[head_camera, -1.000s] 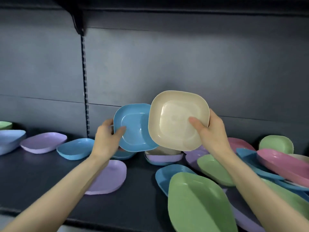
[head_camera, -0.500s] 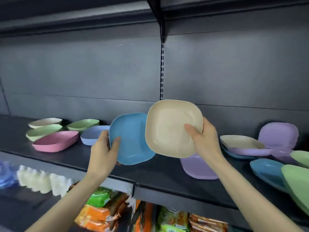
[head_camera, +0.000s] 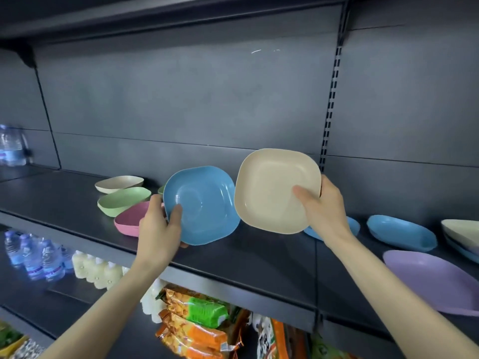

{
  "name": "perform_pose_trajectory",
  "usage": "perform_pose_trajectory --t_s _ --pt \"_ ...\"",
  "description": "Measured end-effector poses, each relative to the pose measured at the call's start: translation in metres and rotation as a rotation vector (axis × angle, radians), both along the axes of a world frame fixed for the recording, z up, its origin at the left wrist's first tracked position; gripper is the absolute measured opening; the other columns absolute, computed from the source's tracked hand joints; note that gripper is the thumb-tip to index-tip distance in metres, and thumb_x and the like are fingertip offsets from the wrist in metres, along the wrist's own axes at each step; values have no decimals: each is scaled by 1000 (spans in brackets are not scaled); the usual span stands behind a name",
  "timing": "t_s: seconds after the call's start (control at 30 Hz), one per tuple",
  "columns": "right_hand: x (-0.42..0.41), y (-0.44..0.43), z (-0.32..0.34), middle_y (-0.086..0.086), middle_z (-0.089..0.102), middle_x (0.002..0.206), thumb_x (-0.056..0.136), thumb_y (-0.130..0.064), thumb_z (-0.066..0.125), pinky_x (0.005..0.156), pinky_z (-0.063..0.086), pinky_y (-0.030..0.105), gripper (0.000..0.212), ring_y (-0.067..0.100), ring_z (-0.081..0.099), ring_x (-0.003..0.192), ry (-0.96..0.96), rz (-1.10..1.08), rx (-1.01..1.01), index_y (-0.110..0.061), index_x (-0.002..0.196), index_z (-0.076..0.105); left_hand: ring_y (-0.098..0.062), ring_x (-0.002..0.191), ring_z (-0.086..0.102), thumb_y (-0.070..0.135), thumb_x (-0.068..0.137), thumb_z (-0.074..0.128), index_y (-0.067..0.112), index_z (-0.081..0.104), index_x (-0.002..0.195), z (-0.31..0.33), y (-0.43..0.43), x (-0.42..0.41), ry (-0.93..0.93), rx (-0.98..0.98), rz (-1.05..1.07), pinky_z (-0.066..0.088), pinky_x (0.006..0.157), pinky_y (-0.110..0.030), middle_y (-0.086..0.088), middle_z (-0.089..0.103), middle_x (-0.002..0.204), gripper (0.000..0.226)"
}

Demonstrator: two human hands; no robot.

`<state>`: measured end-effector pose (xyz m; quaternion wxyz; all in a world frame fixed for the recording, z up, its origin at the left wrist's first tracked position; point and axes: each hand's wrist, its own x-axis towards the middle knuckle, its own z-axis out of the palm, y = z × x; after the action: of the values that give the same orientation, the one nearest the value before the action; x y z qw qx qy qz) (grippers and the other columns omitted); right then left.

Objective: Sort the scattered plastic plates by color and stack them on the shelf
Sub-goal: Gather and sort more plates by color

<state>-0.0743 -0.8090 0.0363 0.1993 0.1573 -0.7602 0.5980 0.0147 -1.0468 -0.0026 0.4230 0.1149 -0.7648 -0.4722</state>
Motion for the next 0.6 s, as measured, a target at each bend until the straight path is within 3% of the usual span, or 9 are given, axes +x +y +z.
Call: perform_pose_trajectory --t_s 0.13,0.23,0.3,0.43,0.6 --pt "-34 -36 7 1 61 102 86 -15 57 80 48 38 22 23 55 97 7 -43 27 -16 108 55 -29 84 62 16 94 50 16 46 106 0 -44 -36 4 25 -32 56 58 -42 -8 61 95 13" --pt "-58 -64 9 2 61 100 85 -15 57 70 45 31 18 24 56 95 -15 -52 59 -18 103 55 -28 74 58 14 94 49 13 46 100 3 -73 -58 -11 -25 -29 46 57 -33 -12 62 84 7" --pt "-72 -85 11 1 61 99 85 -14 57 67 44 29 17 24 56 94 -21 -40 72 -18 102 55 -28 72 56 13 94 49 13 46 99 7 -93 -68 -3 -47 -21 41 59 -35 -8 61 78 5" --pt "-91 -133 14 2 62 98 85 -13 57 78 48 36 20 25 57 95 -66 -33 60 -16 105 57 -26 80 58 12 95 49 13 47 103 11 -143 -82 -13 -32 -17 42 64 -33 -1 61 82 9" --pt "-111 -197 15 3 63 101 85 -13 58 64 47 28 22 25 58 93 -87 -27 84 -15 106 57 -32 79 60 13 94 50 12 47 97 11 -208 -102 -45 -9 -6 52 67 -43 -5 60 81 5"
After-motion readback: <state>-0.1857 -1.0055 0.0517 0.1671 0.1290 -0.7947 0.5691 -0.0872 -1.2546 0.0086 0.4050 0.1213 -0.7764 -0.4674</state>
